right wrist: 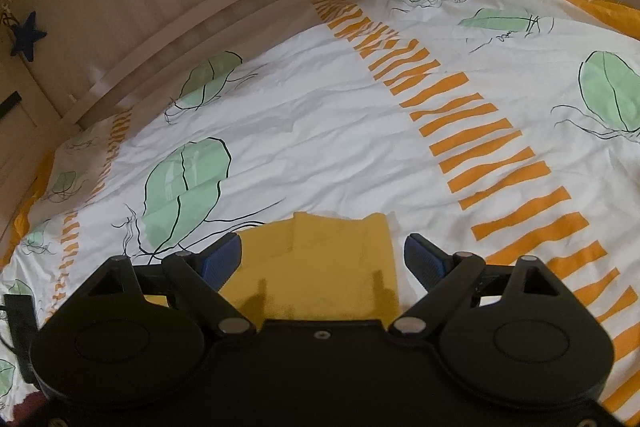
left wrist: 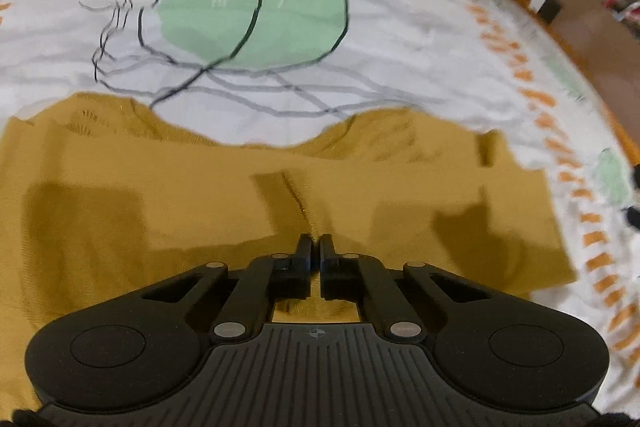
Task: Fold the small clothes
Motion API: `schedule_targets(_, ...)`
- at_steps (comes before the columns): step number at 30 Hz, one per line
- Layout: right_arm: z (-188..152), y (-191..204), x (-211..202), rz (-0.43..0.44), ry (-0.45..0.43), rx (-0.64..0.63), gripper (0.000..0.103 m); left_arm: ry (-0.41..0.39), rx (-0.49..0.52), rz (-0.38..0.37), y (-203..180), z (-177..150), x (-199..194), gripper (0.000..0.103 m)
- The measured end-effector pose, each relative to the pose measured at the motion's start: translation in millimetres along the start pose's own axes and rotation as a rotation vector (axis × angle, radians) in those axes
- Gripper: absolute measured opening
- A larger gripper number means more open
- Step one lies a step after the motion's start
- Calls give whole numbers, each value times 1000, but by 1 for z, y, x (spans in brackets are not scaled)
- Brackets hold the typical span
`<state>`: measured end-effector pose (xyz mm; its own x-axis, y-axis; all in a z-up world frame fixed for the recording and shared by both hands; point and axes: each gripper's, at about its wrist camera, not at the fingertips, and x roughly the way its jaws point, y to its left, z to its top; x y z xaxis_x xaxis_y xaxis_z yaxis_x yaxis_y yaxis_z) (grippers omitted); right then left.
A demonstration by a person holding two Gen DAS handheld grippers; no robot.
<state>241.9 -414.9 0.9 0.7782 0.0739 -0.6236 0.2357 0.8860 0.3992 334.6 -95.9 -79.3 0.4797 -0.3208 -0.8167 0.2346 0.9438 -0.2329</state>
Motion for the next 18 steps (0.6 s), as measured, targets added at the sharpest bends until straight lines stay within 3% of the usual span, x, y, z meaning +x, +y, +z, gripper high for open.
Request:
schedule_targets(9,0,-8,2,-15,18,36,90,-178,36,1,14,17,-83,3)
schedule_targets(18,-3,-6,7,-10,41,26,90,-212,15,121,62,27,-104,3)
